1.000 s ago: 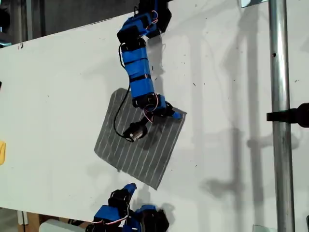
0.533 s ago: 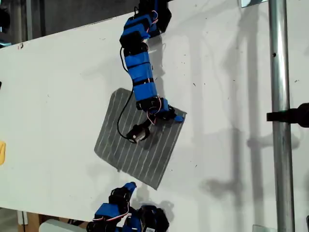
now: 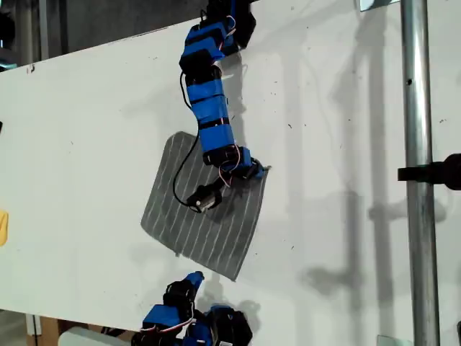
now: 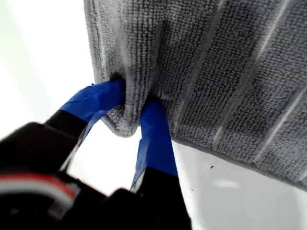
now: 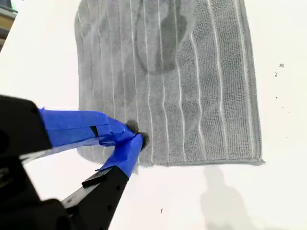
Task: Grasp corners of a towel and fold twice.
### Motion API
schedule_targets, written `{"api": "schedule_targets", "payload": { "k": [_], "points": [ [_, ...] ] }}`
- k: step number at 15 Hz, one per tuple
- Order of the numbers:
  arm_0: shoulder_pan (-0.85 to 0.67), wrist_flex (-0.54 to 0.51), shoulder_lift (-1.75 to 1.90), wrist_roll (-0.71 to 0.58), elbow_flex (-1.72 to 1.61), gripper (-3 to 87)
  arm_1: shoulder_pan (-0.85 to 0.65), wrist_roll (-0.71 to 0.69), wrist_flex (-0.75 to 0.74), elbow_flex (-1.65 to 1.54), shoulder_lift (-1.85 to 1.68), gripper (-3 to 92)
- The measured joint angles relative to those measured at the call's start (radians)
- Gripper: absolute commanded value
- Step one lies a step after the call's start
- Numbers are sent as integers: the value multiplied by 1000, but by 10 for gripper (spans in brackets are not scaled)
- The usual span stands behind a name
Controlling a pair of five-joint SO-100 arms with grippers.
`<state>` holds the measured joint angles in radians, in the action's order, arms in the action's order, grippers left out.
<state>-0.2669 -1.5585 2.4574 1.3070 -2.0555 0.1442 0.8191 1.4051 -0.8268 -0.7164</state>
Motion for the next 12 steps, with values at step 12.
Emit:
{"api": "schedule_targets", "payload": {
  "k": [12],
  "points": [
    [54, -72, -408, -132, 362, 326, 11, 43, 34, -23, -9, -3]
  ]
}}
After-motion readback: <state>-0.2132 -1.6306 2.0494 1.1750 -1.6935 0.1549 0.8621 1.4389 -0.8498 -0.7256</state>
